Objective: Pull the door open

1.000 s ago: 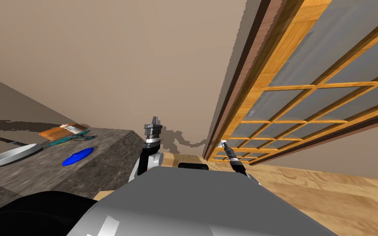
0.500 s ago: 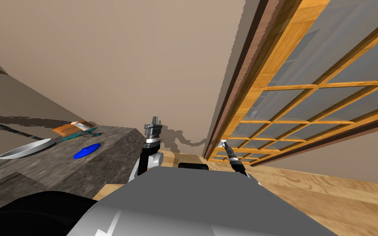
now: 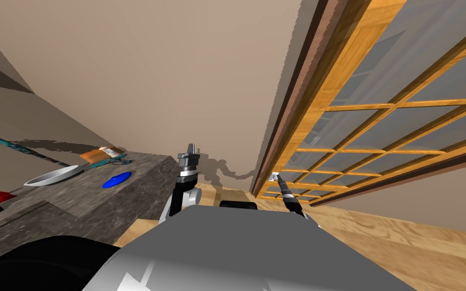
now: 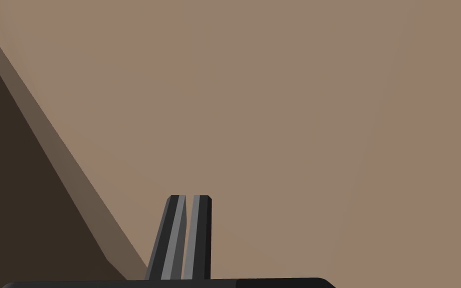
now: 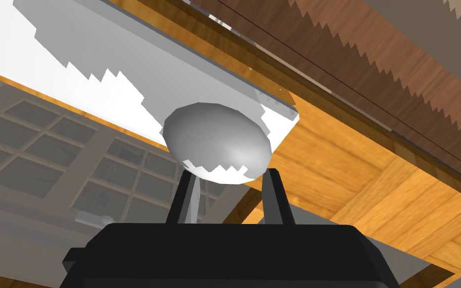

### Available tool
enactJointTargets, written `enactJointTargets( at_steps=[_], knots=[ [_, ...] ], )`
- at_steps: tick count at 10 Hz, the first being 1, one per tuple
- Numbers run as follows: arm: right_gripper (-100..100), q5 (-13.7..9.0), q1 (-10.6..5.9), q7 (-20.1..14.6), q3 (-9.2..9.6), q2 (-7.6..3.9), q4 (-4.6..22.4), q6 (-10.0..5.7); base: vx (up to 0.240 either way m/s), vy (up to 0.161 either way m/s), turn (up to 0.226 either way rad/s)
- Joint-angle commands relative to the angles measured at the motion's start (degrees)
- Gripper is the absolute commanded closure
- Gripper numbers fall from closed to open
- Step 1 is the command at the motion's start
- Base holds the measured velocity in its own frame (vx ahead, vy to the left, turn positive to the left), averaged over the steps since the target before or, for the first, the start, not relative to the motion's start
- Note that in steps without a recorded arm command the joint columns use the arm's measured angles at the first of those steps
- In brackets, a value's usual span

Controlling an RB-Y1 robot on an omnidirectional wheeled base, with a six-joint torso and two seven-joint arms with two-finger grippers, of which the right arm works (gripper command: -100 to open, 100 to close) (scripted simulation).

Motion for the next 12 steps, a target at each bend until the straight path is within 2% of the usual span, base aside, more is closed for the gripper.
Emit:
enactJointTargets(
  at_steps=[1, 2, 6, 7, 11, 12],
  knots=[
    [100, -0.62, -0.16, -2.86, 0.99, 0.66, 0.16, 0.05, -0.042, -0.012, 0.065],
    [100, -0.62, -0.16, -3.36, 0.99, 0.66, 0.16, 0.05, -0.031, -0.015, 0.027],
    [100, -3.06, -0.38, -10.05, 1.86, 0.68, -0.07, 0.69, -0.041, -0.021, 0.058],
    [100, -3.06, -0.38, -10.41, 1.86, 0.68, -0.07, 0.69, -0.026, -0.015, 0.038],
    [100, -5.57, -0.62, -17.27, 2.77, 0.7, -0.32, 1.35, -0.036, -0.018, 0.055],
    [100, -5.57, -0.62, -17.55, 2.77, 0.7, -0.32, 1.35, -0.028, -0.017, 0.023]
  ],
)
